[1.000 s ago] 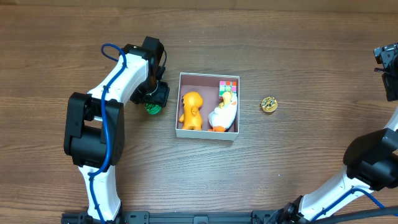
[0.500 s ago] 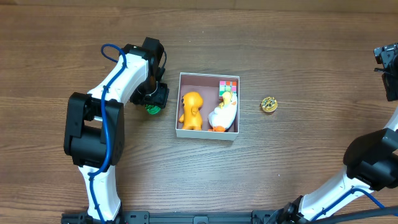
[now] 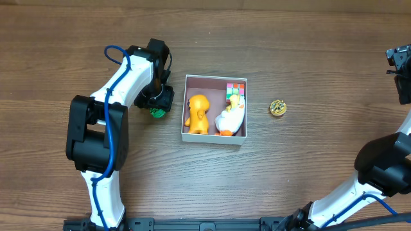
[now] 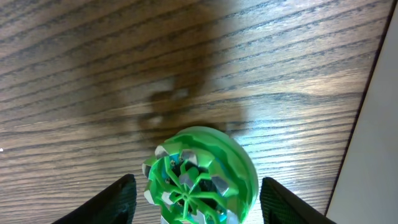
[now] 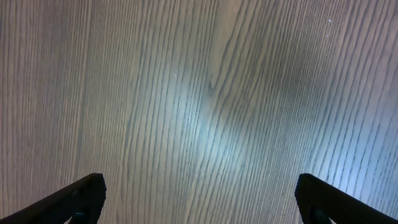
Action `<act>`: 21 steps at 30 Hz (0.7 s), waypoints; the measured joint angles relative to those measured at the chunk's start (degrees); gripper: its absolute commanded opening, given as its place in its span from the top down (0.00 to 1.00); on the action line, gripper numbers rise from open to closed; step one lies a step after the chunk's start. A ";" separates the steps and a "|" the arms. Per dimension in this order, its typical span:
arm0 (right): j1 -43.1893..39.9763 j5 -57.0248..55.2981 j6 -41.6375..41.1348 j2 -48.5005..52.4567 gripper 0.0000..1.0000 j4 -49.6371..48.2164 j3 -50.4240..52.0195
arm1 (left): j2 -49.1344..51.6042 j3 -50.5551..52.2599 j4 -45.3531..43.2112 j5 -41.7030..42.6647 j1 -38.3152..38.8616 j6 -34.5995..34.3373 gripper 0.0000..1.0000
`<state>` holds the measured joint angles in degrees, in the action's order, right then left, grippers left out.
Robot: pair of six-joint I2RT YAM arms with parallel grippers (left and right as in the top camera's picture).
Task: Pack container
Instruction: 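Close the left gripper on the green round toy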
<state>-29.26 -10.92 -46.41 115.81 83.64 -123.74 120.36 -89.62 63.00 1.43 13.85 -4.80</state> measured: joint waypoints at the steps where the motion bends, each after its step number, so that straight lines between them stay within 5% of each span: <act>1: 0.00 0.00 0.00 0.00 0.00 0.00 0.00 | 0.00 0.07 0.00 0.00 0.00 0.00 0.33; 21: 0.00 0.00 -0.02 0.00 0.00 0.04 0.00 | 0.00 0.87 -1.29 0.46 0.00 0.00 0.31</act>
<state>-29.26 -10.92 -46.44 115.81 83.68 -123.74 120.36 -88.75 61.71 1.89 13.85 -4.80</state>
